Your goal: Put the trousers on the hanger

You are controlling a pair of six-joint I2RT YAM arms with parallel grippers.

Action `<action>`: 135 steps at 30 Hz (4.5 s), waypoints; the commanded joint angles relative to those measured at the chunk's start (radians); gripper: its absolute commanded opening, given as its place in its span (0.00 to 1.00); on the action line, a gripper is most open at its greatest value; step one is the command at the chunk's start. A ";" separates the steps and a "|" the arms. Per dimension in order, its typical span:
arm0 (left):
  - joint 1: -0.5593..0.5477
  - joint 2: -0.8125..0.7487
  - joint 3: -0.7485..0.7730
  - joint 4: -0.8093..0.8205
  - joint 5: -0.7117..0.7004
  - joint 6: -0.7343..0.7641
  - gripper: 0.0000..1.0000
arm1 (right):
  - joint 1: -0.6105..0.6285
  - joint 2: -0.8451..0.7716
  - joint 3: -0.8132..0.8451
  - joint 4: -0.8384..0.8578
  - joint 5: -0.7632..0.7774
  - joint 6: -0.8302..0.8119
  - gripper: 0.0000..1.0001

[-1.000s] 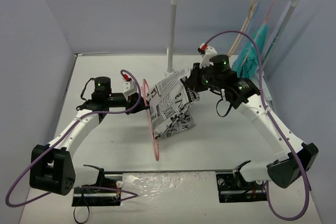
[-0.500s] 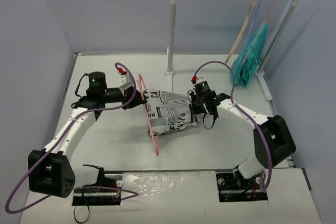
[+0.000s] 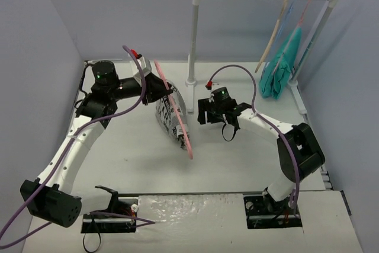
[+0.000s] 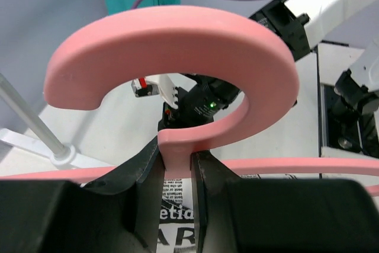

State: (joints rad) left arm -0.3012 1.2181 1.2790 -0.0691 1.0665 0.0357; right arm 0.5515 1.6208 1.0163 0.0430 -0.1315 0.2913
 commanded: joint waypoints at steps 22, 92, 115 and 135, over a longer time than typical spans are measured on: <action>-0.171 0.182 0.616 -0.382 -0.710 0.039 0.00 | 0.026 -0.380 0.652 -0.461 -0.248 -0.251 0.77; -0.348 -0.149 0.080 -0.388 -1.350 -0.146 0.88 | 0.220 -0.343 0.882 -0.433 0.657 -0.282 0.00; -0.131 -0.446 -0.533 -0.287 -1.461 -0.267 0.97 | -0.176 0.124 1.198 -0.162 0.336 -0.315 0.00; -0.124 -0.429 -0.575 -0.233 -1.396 -0.288 0.97 | -0.191 0.131 1.020 -0.090 0.321 -0.227 0.00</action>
State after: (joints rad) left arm -0.4305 0.7949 0.6724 -0.3602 -0.3408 -0.2275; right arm 0.3668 1.8610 2.0730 -0.2420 0.1783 0.0304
